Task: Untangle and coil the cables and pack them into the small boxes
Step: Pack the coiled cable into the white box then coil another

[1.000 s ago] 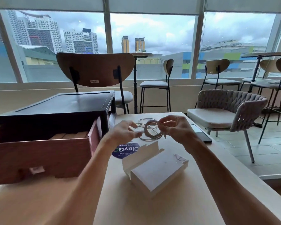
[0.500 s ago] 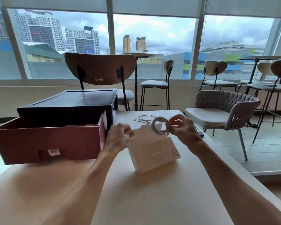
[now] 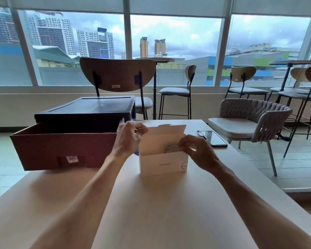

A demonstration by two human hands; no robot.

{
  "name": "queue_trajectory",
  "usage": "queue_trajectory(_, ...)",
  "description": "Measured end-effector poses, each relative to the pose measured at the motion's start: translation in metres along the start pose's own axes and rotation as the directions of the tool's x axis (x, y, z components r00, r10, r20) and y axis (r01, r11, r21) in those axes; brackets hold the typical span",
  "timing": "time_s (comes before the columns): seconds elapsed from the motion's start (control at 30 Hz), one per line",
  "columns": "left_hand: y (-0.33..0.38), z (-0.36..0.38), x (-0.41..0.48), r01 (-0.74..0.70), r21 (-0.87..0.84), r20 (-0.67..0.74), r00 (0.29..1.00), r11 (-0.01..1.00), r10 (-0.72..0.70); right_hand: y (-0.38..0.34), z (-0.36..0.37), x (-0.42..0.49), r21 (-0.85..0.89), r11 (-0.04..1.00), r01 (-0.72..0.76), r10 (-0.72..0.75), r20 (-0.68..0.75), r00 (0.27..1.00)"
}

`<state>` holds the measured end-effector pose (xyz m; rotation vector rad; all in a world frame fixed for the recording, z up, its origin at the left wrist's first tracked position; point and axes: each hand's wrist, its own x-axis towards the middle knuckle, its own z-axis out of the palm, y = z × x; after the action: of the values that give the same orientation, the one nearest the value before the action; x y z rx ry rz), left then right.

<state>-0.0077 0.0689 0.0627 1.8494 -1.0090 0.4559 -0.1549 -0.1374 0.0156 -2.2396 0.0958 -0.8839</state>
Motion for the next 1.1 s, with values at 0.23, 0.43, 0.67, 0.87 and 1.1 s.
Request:
queue_trajectory(0.23,-0.008,-0.012,-0.004,0.023,-0.021,0.021,1.0,1.0,-0.022,0.006,0.01,-0.012,-0.236,0.97,0.052,-0.054,0.0,0.999)
queue_trajectory(0.43,-0.014,-0.034,-0.005,0.047,-0.023,0.05,0.998,0.999,-0.046,-0.006,0.023,-0.016,0.111,0.964,-0.243,0.242,0.029,0.97)
queue_trajectory(0.67,-0.022,-0.081,-0.008,0.039,0.03,0.11,0.993,0.999,-0.042,-0.043,0.053,-0.015,0.371,0.865,-0.339,0.199,0.367,0.909)
queue_trajectory(0.87,-0.037,-0.12,-0.023,0.095,0.166,0.249,0.959,0.982,-0.135,-0.053,0.082,-0.012,0.386,0.869,-0.309,0.161,0.371,0.915)
queue_trajectory(1.1,-0.024,-0.112,-0.03,0.085,0.163,0.252,0.96,0.983,-0.125,-0.053,0.085,-0.014,0.417,0.862,-0.288,0.136,0.357,0.924)
